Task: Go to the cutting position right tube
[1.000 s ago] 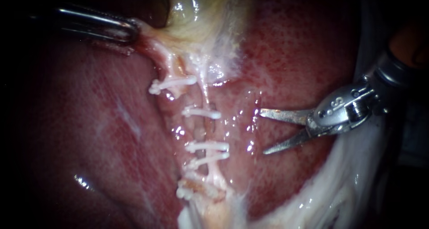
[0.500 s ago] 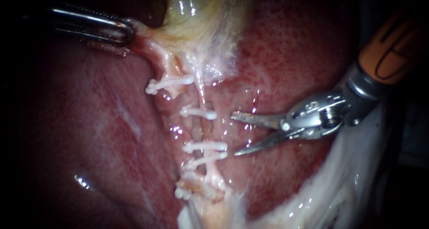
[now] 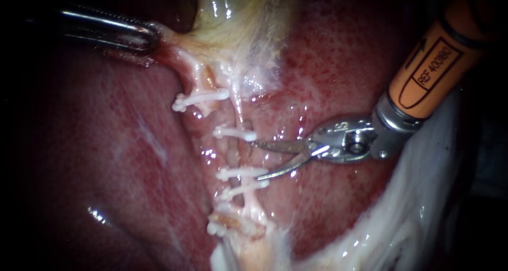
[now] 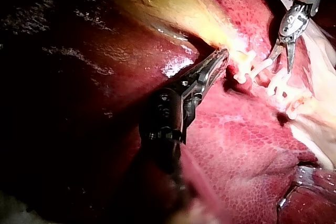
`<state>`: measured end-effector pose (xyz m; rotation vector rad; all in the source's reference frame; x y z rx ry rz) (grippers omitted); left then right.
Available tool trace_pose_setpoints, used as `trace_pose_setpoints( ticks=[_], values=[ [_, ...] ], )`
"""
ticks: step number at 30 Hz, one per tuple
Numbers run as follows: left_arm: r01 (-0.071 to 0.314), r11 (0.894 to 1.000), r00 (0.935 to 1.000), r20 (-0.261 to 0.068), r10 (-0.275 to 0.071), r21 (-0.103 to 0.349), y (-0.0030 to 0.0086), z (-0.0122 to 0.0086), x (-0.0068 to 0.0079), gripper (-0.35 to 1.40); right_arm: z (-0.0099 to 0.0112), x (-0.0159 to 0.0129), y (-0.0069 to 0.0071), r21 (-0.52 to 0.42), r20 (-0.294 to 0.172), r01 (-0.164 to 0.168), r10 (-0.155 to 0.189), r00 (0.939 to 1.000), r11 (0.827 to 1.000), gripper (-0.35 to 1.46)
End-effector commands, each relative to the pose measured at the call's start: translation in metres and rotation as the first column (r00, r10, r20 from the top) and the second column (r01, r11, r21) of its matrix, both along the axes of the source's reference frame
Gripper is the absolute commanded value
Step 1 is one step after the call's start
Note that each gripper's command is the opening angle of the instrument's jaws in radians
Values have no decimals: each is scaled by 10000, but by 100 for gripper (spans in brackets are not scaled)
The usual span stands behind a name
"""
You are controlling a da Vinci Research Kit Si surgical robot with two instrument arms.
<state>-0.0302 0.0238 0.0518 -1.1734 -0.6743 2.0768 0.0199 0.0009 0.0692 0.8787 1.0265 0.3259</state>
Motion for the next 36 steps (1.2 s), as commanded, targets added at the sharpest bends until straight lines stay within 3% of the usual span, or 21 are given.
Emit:
trace_pose_setpoints(
  ticks=[1,6,10,20,26,36],
  values=[
    [0,10000,10000,1,0,1,0,-1,0,-35,0,4,1,108,-142,-4,6,9999,9999,138],
    [0,10000,10000,1,0,1,0,-1,0,-35,1,18,3,755,-975,114,-40,9952,9971,136],
    [0,10000,10000,1,0,1,0,-1,0,-35,3,29,4,942,-1347,252,-124,9908,9952,136],
    [-1,10000,10000,2,1,2,0,-1,0,-35,0,54,3,1544,-2567,654,-238,9662,9858,131],
    [-1,10000,10000,2,1,2,0,-1,0,-35,-2,79,2,1733,-2817,702,-189,9593,9824,130],
    [0,10000,10000,2,0,3,1,-1,0,-35,-3,101,3,1856,-2929,611,-41,9561,9807,128]
  ],
)
